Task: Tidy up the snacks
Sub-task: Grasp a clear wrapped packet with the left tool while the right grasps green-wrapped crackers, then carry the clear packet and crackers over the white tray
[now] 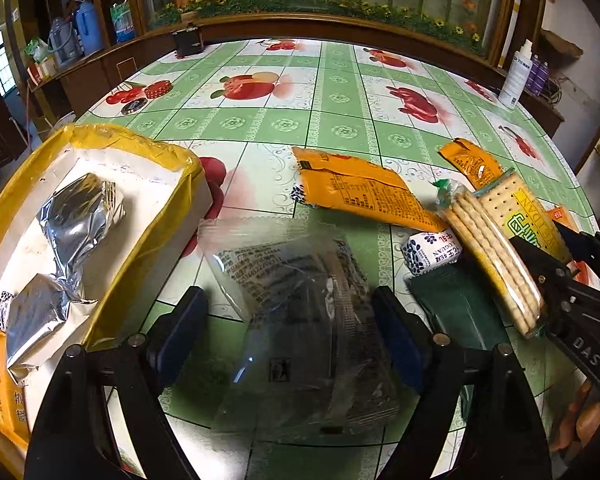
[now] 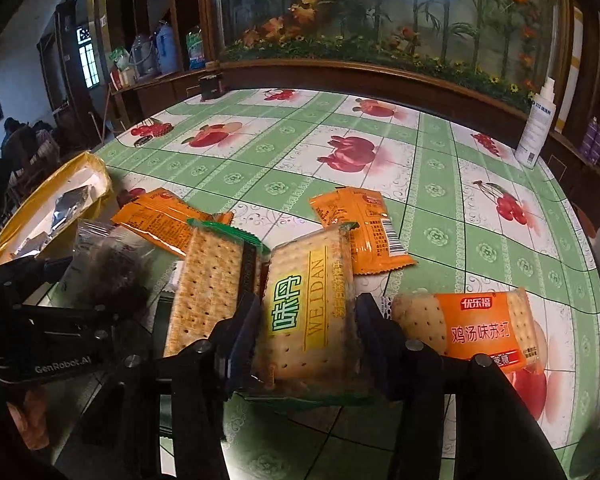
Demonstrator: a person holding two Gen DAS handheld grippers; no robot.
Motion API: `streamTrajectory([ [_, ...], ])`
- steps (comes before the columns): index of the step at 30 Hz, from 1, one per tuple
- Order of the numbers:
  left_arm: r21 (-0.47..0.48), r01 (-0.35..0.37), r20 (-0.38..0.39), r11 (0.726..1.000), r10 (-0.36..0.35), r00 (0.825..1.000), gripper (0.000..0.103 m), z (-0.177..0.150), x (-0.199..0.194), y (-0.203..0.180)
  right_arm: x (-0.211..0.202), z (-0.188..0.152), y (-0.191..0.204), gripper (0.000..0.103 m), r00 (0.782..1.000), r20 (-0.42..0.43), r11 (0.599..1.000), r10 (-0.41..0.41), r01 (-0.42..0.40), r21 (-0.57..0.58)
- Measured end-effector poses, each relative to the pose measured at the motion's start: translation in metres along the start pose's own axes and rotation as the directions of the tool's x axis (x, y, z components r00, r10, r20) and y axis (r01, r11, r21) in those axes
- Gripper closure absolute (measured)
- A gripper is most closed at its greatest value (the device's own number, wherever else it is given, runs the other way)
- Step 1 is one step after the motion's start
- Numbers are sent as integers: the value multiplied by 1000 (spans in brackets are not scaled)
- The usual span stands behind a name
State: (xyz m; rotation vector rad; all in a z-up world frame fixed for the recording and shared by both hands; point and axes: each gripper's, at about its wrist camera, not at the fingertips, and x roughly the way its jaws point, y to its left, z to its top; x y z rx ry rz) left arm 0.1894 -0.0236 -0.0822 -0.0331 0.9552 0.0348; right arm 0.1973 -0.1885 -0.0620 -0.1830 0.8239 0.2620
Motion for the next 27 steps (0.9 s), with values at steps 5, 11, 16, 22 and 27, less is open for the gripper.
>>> streamTrajectory([
  [5, 14, 57, 15, 998, -57, 998, 51, -5, -10, 2, -5, -4, -10, 54, 999, 1, 998, 38, -38, 47],
  [11, -11, 137, 1, 990, -137, 991, 56, -18, -22, 10, -30, -11, -32, 79, 995, 50, 982, 91, -98, 164],
  [16, -19, 162, -8, 987, -162, 987, 56, -32, -33, 14, -34, -22, -34, 76, 991, 29, 972, 132, -135, 192],
  [22, -38, 192, -14, 981, -193, 981, 56, -46, -44, 23, -28, -28, -19, 63, 982, -18, 966, 188, -181, 185],
  [27, -56, 210, -13, 976, -211, 977, 59, -53, -49, 30, -18, -33, -13, 52, 981, -51, 969, 185, -173, 175],
])
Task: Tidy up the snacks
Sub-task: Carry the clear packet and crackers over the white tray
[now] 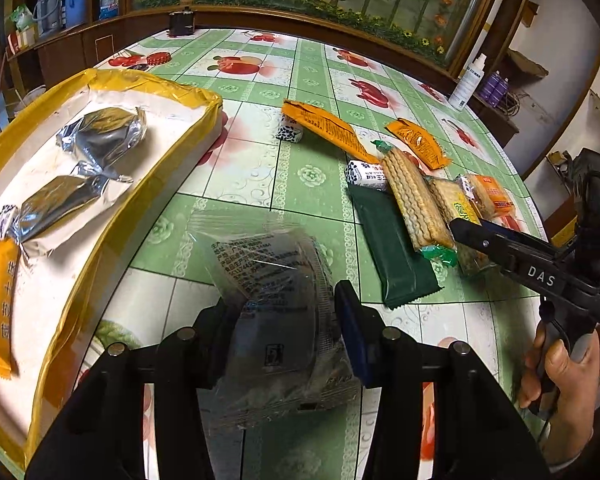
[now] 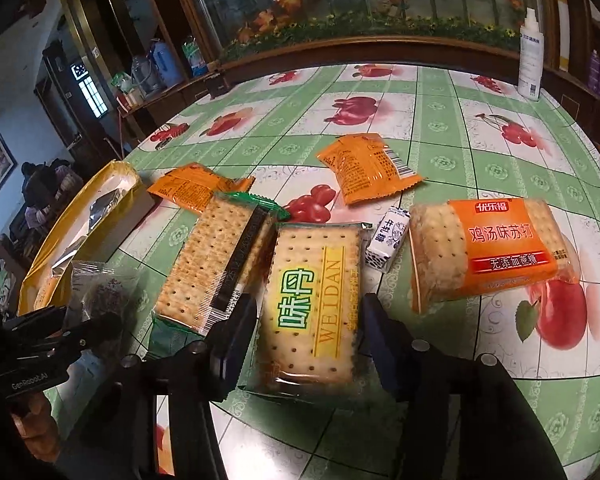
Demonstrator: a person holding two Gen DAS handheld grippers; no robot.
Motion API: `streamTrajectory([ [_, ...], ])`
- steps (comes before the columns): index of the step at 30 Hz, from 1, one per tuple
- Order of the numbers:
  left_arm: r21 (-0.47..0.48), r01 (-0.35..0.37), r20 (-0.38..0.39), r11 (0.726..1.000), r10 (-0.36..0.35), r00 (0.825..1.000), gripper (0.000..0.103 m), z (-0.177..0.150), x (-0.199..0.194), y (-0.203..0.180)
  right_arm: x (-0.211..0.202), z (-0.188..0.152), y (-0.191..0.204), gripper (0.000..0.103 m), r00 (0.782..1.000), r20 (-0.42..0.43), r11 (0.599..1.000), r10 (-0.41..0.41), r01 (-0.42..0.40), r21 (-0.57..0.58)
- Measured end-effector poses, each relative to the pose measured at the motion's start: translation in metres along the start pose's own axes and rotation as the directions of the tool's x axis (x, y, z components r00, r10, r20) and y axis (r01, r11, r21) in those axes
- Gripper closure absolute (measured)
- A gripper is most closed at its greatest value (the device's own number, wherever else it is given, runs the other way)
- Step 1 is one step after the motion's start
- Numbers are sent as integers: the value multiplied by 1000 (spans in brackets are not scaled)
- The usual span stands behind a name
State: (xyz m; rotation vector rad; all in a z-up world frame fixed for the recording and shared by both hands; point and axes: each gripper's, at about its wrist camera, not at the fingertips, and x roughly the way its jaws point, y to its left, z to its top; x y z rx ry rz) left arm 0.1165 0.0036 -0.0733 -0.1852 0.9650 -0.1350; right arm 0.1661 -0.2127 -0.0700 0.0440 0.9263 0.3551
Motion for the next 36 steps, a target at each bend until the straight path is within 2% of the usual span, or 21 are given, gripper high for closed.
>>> streamTrajectory([
  [4, -3, 24, 10, 1000, -23, 1000, 64, -6, -8, 3, -7, -7, -3, 54, 999, 12, 997, 49, -50, 52],
  [8, -5, 31, 16, 1000, -31, 999, 64, -12, -17, 6, -30, -15, -4, 55, 996, 62, 995, 58, -63, 79],
  [15, 8, 45, 51, 999, -45, 998, 64, -25, -41, 9, -74, -34, -8, 55, 984, 140, 983, 109, -128, 131],
  [19, 16, 57, 78, 998, -58, 995, 64, -30, -58, 9, -92, -44, -5, 55, 969, 172, 966, 179, -206, 155],
  [27, 9, 57, 134, 998, -58, 989, 64, -31, -90, 15, -106, -47, 27, 55, 951, 185, 957, 246, -269, 106],
  [36, -8, 10, 168, 1000, -9, 986, 64, -31, -105, 26, -105, -45, 61, 55, 944, 173, 955, 282, -293, 40],
])
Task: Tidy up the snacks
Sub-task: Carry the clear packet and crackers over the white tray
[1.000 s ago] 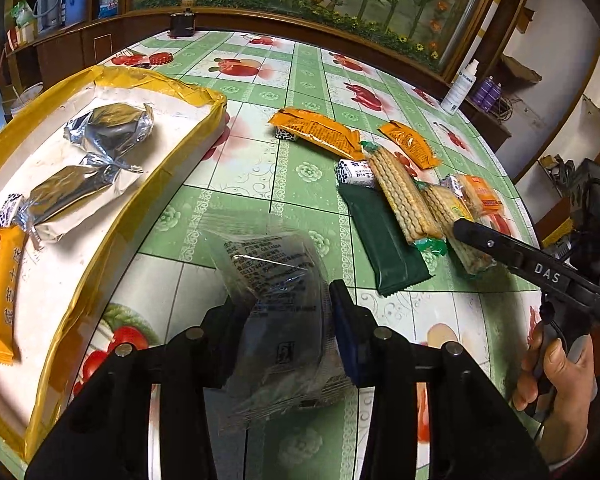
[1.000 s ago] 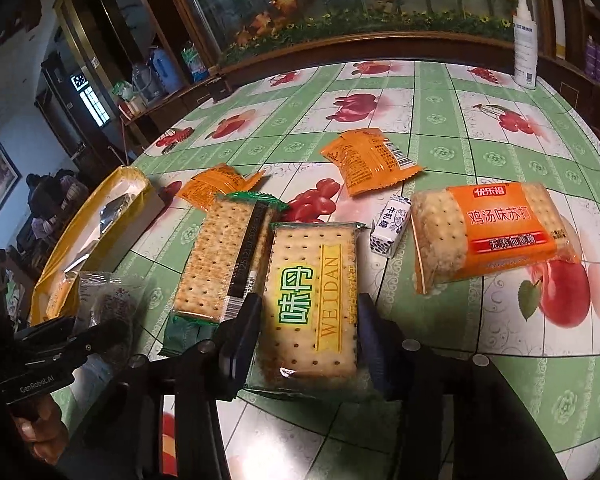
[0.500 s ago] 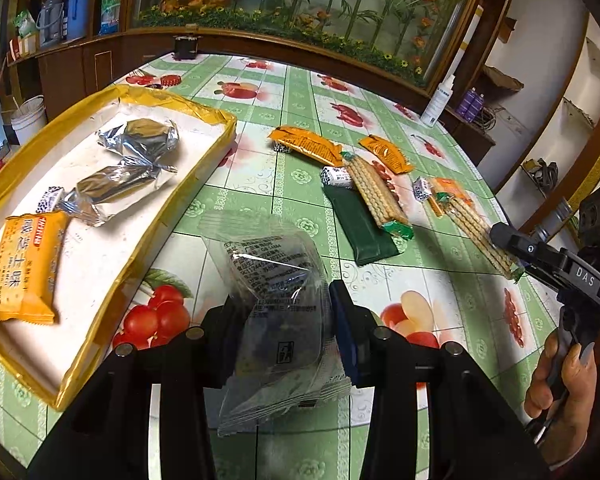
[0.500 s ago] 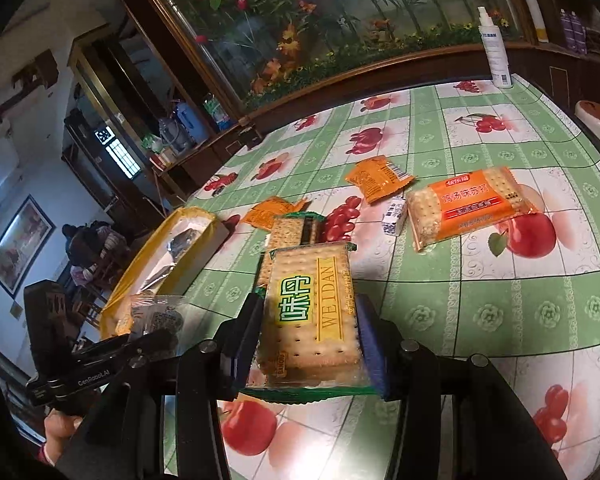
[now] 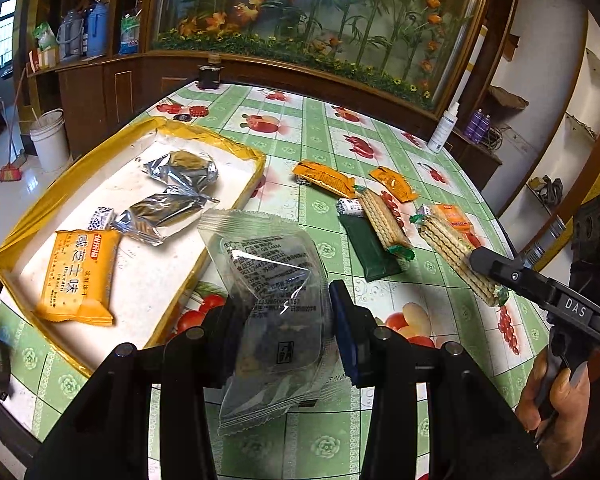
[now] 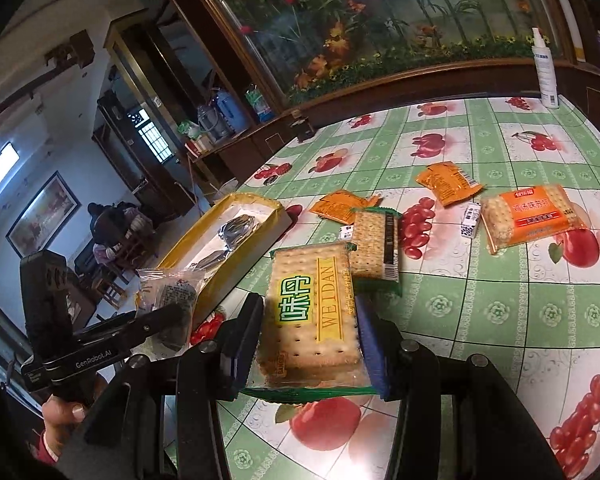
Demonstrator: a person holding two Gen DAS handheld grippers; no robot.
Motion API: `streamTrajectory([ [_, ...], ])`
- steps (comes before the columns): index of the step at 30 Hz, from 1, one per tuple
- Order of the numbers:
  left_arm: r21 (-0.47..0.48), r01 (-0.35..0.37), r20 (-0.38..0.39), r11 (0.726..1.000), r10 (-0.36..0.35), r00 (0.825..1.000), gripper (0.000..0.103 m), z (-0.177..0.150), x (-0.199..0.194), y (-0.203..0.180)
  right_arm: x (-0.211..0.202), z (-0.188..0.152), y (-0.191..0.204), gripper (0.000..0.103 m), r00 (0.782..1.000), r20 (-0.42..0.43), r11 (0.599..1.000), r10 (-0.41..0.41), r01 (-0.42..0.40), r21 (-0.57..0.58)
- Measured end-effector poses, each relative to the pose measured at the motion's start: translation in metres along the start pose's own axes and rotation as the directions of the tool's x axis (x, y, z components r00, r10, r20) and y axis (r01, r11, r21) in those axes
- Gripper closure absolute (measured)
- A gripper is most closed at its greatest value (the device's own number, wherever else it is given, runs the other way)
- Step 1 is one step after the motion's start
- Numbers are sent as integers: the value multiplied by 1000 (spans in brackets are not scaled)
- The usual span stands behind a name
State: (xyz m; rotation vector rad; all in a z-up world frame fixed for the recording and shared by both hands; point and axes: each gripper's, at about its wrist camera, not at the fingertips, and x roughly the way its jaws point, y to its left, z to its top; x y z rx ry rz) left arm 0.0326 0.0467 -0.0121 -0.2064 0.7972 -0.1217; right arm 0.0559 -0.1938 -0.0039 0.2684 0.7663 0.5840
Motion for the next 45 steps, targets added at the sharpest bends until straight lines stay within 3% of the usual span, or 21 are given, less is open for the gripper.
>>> streamTrajectory([
  [16, -36, -106, 31, 994, 108, 994, 64, 3, -11, 34, 30, 4, 30, 55, 997, -48, 997, 58, -60, -42],
  [23, -95, -153, 37, 984, 157, 987, 64, 7, -16, 67, 57, 15, 53, 56, 990, -75, 991, 118, -122, -57],
  [33, -168, -233, 50, 958, 244, 969, 64, 30, -16, 116, 134, 46, 117, 56, 976, -117, 971, 184, -199, -134],
  [45, -170, -347, -6, 922, 351, 936, 64, 30, 14, 144, 229, 52, 153, 56, 973, -196, 966, 122, -162, -200],
])
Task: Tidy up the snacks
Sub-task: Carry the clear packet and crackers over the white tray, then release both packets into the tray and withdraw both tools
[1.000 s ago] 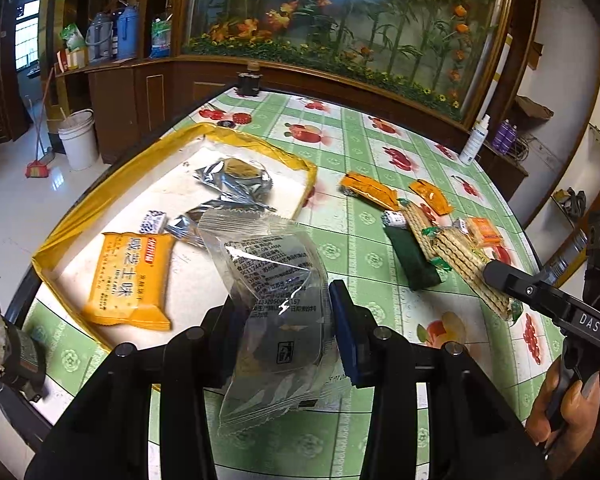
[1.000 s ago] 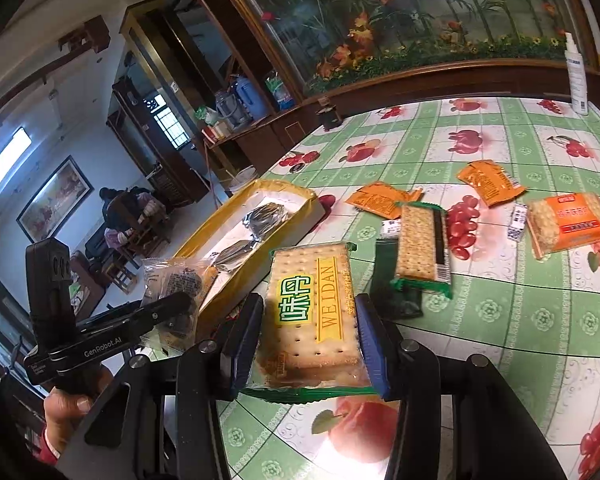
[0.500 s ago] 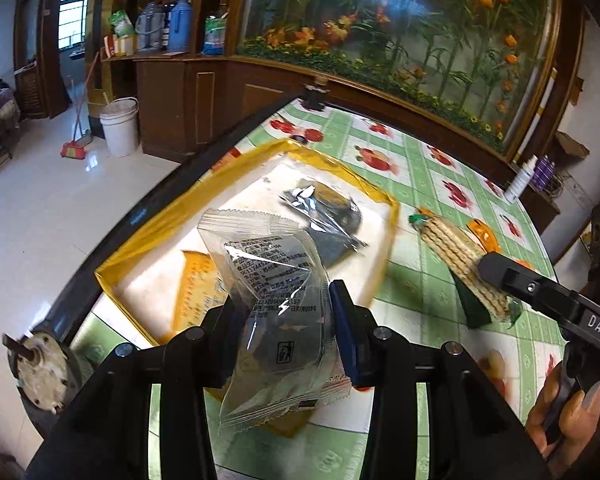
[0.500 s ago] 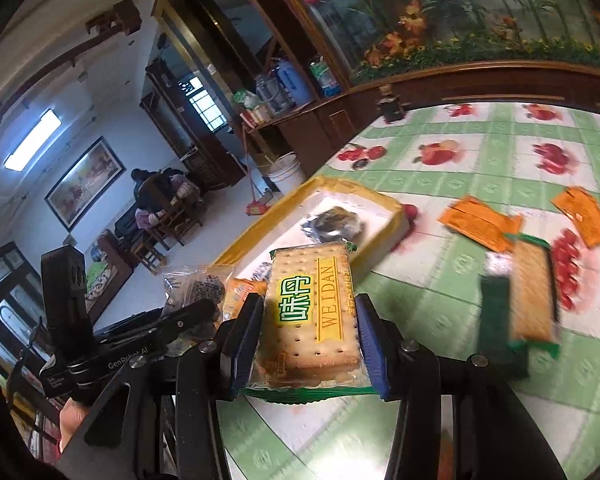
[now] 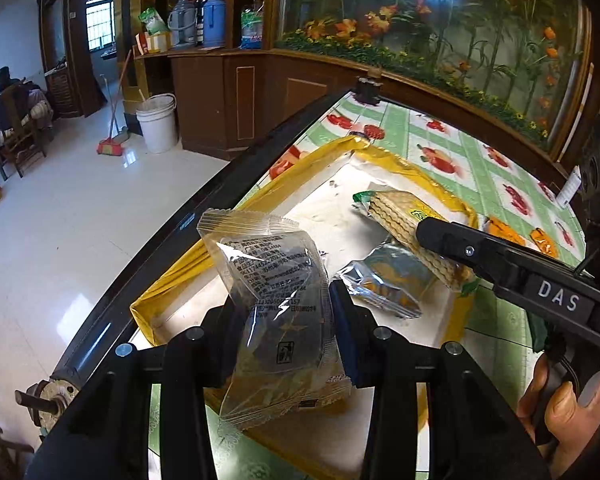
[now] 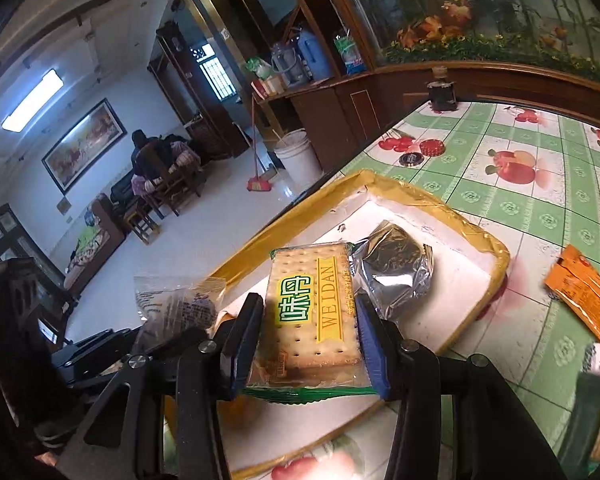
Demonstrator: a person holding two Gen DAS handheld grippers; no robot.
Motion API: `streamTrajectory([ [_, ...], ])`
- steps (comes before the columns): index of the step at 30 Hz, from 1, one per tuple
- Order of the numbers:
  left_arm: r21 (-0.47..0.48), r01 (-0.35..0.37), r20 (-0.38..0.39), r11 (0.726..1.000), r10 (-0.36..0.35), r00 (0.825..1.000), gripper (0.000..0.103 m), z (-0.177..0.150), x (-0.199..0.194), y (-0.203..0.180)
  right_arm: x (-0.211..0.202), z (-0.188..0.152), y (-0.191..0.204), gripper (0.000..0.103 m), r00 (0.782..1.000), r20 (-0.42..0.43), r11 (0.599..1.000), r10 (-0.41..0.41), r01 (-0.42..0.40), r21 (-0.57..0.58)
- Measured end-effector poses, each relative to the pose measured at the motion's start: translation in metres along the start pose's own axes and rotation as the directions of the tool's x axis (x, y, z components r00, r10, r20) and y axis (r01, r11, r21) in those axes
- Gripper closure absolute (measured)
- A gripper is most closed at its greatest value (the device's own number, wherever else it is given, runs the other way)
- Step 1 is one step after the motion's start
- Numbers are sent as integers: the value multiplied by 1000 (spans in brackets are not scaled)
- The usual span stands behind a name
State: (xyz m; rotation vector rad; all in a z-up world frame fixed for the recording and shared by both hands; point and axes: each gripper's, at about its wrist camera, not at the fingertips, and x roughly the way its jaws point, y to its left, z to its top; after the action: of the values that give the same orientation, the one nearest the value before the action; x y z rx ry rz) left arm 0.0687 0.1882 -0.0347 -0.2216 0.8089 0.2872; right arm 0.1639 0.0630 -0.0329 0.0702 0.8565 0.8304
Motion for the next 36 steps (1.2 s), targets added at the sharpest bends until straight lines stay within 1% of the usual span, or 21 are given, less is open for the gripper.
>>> streamTrajectory([
  [2, -11, -6, -13, 1000, 6, 1000, 64, -1, 5, 3, 9, -1, -1, 55, 1000, -18, 1000, -6, 6, 4],
  [3, -17, -16, -20, 1000, 16, 1000, 63, -1, 7, 4, 11, -1, -2, 53, 1000, -25, 1000, -5, 5, 5],
  [4, -25, -30, -24, 999, 29, 999, 63, -2, 9, 5, 14, -2, -2, 53, 999, -32, 1000, -10, 10, 8],
  [5, -35, -42, -29, 998, 41, 999, 59, -2, 10, 7, 16, -2, -3, 52, 999, -39, 1000, -13, 14, 10],
  [6, -45, -56, -30, 997, 55, 998, 53, -2, 9, 8, 17, -3, -4, 47, 999, -46, 1000, -16, 16, 12],
  [7, -51, -68, -24, 996, 67, 997, 51, -2, 8, 9, 16, -4, -4, 43, 999, -46, 1000, -22, 22, 14],
  [8, -56, -75, -13, 996, 74, 997, 47, -3, 4, 10, 13, -4, -6, 36, 999, -38, 999, -29, 29, 13],
  [9, -60, -78, 0, 995, 78, 997, 43, -3, 0, 12, 10, -5, -6, 32, 999, -29, 999, -34, 34, 12],
  [12, -63, -80, 37, 995, 83, 996, 41, -3, -11, 11, -8, -9, -11, 32, 999, 2, 999, -37, 37, 32],
  [16, -43, -83, 77, 996, 86, 993, 40, -3, -26, 3, -38, -16, -14, 30, 997, 55, 997, -50, 47, 54],
  [18, -30, -82, 94, 996, 85, 992, 34, -4, -34, -3, -56, -21, -16, 21, 994, 87, 997, -63, 58, 60],
  [20, -15, -86, 110, 996, 87, 990, 33, -6, -41, -11, -74, -27, -18, 19, 990, 118, 996, -73, 66, 67],
  [26, 23, -76, 126, 997, 72, 989, 33, -10, -54, -30, -121, -42, -31, 18, 979, 176, 990, -101, 82, 112],
  [29, 43, -74, 133, 996, 68, 989, 32, -11, -60, -41, -138, -52, -39, 17, 974, 191, 987, -123, 100, 129],
  [30, 48, -73, 134, 996, 66, 989, 29, -12, -61, -44, -143, -55, -42, 17, 973, 194, 986, -126, 101, 133],
  [32, 60, -76, 139, 995, 67, 988, 25, -13, -64, -51, -150, -63, -49, 16, 971, 198, 983, -133, 105, 149],
  [36, 94, -75, 141, 993, 61, 988, 25, -17, -70, -65, -166, -78, -63, 15, 968, 201, 976, -151, 114, 185],
])
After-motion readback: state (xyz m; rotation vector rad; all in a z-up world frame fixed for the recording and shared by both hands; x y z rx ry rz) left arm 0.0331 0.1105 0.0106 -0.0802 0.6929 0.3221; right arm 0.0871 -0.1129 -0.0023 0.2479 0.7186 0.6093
